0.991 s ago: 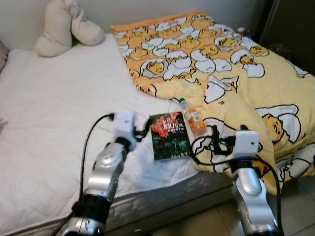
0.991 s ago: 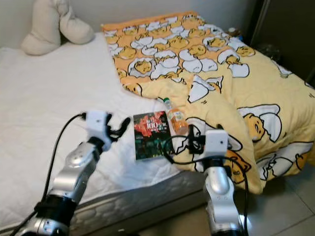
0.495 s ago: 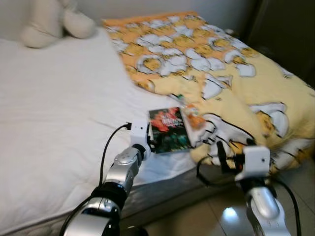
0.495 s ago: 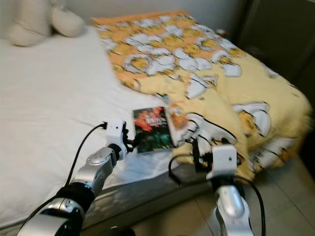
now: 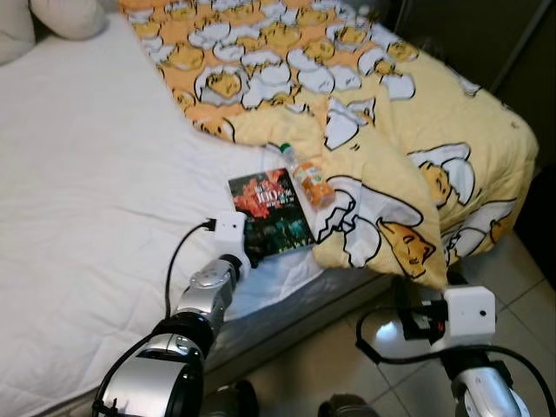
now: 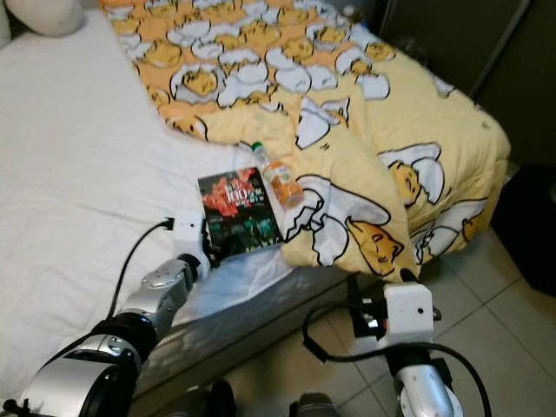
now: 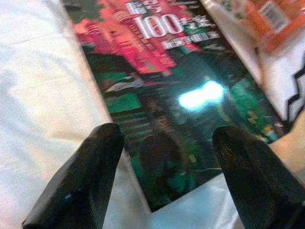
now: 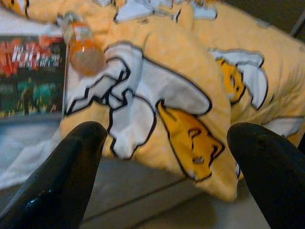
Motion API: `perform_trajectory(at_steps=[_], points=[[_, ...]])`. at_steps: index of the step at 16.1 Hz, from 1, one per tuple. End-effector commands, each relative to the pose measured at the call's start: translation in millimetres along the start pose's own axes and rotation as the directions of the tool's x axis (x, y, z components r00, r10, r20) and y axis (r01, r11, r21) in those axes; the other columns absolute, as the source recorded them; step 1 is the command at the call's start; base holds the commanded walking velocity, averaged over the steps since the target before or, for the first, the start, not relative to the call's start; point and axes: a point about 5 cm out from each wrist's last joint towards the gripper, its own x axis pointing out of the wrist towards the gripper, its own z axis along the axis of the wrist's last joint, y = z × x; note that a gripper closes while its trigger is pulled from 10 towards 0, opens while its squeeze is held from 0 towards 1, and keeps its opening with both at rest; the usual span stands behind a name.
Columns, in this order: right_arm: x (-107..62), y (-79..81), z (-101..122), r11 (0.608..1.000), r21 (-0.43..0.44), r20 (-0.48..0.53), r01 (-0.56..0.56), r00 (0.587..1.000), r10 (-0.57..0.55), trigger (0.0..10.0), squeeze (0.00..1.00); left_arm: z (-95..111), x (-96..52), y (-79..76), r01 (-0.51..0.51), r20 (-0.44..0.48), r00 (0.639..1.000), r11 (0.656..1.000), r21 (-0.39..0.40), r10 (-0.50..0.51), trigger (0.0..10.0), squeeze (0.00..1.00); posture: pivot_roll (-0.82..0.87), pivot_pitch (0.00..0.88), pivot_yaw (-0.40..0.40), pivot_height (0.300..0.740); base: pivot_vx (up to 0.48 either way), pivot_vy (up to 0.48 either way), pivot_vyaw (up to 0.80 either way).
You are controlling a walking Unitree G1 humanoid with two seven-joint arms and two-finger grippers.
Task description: Clean up the room
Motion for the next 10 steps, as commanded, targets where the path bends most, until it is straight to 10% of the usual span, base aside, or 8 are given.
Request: perform_trajectory(at_steps=[1, 10], points=[[-4.2, 1.2, 4.1, 1.000, 0.007, -0.001, -0.013, 1.000, 0.013, 10.0, 0.00, -5.6, -1.1, 3.5, -0.027, -0.021, 0.999, 1.000, 0.004, 0.027, 10.0, 0.00, -0.27, 0.198, 0.040, 0.736, 0.000, 0.000, 0.00], [-10.8, 0.2, 5.3, 0.999, 0.001, -0.036, -0.038, 0.999, 0.038, 10.0, 0.00, -5.8, 1.3, 3.1, -0.050, -0.016, 0.999, 0.932, -0.360, 0.048, 10.0, 0.00, -0.29, 0.208, 0.029, 0.736, 0.000, 0.000, 0.00]])
